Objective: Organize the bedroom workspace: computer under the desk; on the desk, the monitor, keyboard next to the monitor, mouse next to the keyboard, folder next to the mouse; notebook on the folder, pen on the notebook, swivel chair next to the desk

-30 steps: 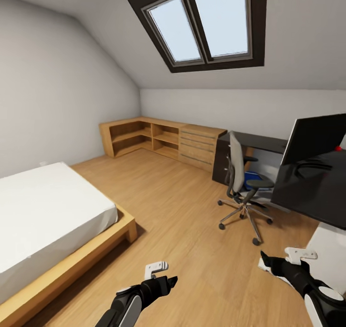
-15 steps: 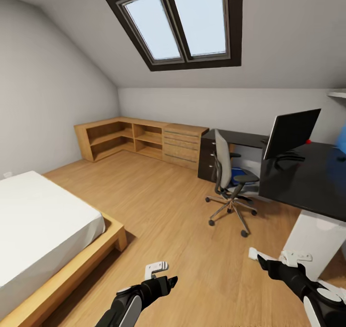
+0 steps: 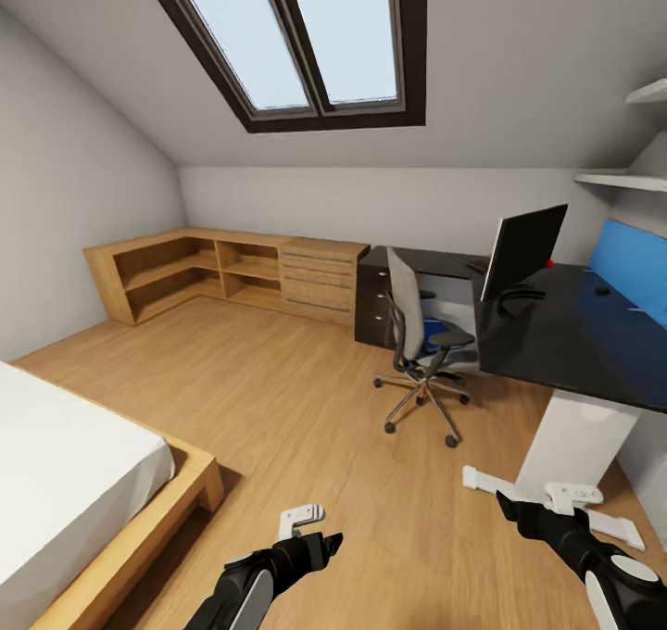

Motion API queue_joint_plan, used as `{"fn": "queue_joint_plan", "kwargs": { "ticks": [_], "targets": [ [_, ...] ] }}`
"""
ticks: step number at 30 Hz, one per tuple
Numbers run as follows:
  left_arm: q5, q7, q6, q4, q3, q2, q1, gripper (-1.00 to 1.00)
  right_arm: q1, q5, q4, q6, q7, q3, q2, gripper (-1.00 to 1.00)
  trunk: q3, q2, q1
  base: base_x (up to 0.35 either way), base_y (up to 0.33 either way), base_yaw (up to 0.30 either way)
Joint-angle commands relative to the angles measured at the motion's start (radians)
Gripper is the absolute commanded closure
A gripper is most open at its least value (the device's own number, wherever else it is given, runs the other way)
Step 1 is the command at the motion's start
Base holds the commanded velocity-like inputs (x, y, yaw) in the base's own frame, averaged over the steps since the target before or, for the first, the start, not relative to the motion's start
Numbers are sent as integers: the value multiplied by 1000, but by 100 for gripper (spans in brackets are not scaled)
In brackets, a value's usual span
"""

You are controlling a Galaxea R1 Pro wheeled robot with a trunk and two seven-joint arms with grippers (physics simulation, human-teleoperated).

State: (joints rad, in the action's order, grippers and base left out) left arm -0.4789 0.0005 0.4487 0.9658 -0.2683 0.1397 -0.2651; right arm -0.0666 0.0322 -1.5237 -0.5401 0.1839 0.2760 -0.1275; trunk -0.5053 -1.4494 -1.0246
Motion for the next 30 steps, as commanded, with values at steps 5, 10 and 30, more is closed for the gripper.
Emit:
{"fn": "queue_joint_plan", "kwargs": {
  "ticks": [5,10,30],
  "targets": [
    [-4,0,3,1,-1,0,0,-100,-1,3,-1,-6,4,1,0,-100,-3,-1,0,250,203,-283],
    [-4,-1,2,1,-3,0,0,-100,-1,3,-1,-6,4,1,0,-100,-5,-1,0,270,181,-283],
    [-4,-2,4,-1,-2,1,0,-100,-1,3,22,-4,4,-1,2,-100,-14,-1,0,259,200,-283]
  ]
}}
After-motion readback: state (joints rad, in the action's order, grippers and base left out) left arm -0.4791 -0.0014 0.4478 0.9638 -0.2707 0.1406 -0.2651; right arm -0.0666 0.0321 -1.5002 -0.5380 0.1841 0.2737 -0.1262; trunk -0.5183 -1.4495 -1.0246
